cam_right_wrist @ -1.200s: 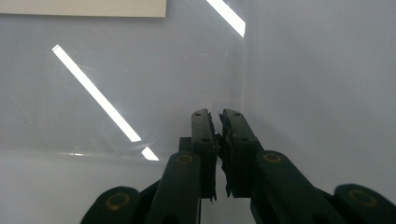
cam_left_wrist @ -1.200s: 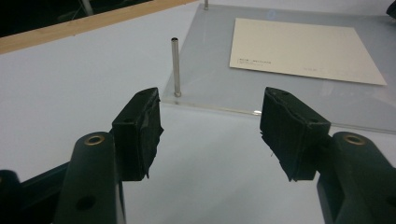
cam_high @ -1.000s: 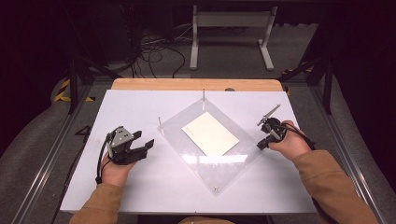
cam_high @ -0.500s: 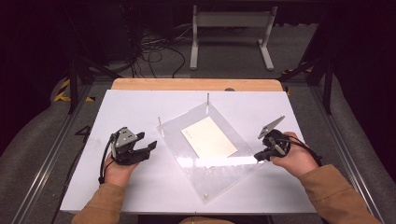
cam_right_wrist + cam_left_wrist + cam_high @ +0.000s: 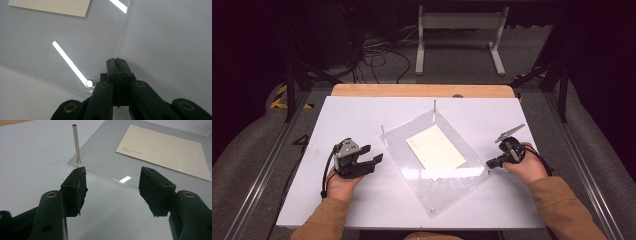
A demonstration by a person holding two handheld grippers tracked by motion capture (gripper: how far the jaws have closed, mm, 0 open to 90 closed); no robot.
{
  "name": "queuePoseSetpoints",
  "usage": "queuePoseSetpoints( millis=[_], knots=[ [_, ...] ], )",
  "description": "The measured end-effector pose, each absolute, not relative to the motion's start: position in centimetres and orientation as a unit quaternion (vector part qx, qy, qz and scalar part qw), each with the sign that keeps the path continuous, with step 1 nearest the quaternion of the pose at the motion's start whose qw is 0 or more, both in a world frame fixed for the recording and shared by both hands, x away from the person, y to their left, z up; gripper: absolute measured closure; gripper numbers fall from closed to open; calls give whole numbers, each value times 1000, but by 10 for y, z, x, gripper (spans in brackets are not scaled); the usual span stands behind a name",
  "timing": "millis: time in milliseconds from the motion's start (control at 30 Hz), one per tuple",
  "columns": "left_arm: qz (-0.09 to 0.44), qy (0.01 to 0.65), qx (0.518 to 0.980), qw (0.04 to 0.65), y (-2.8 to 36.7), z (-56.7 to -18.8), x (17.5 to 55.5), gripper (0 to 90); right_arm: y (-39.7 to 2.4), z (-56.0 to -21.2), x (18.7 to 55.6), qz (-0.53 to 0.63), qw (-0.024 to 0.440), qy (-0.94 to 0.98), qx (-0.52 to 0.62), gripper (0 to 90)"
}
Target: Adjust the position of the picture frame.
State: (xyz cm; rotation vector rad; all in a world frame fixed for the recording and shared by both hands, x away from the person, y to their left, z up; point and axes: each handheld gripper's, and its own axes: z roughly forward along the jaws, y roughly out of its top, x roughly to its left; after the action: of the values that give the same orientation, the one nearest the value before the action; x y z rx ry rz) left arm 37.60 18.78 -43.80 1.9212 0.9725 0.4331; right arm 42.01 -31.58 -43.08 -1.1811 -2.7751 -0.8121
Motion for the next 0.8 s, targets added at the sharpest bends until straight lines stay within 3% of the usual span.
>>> queuePoseSetpoints(
  millis=[333,800],
  knots=[
    [171,400,781,449,191,-442,380,393,-313,-433,412,-268,41,-884,-380,900],
    [183,445,762,433,198,-445,401,364,-252,-442,370,-290,109,-905,-291,900]
  ],
)
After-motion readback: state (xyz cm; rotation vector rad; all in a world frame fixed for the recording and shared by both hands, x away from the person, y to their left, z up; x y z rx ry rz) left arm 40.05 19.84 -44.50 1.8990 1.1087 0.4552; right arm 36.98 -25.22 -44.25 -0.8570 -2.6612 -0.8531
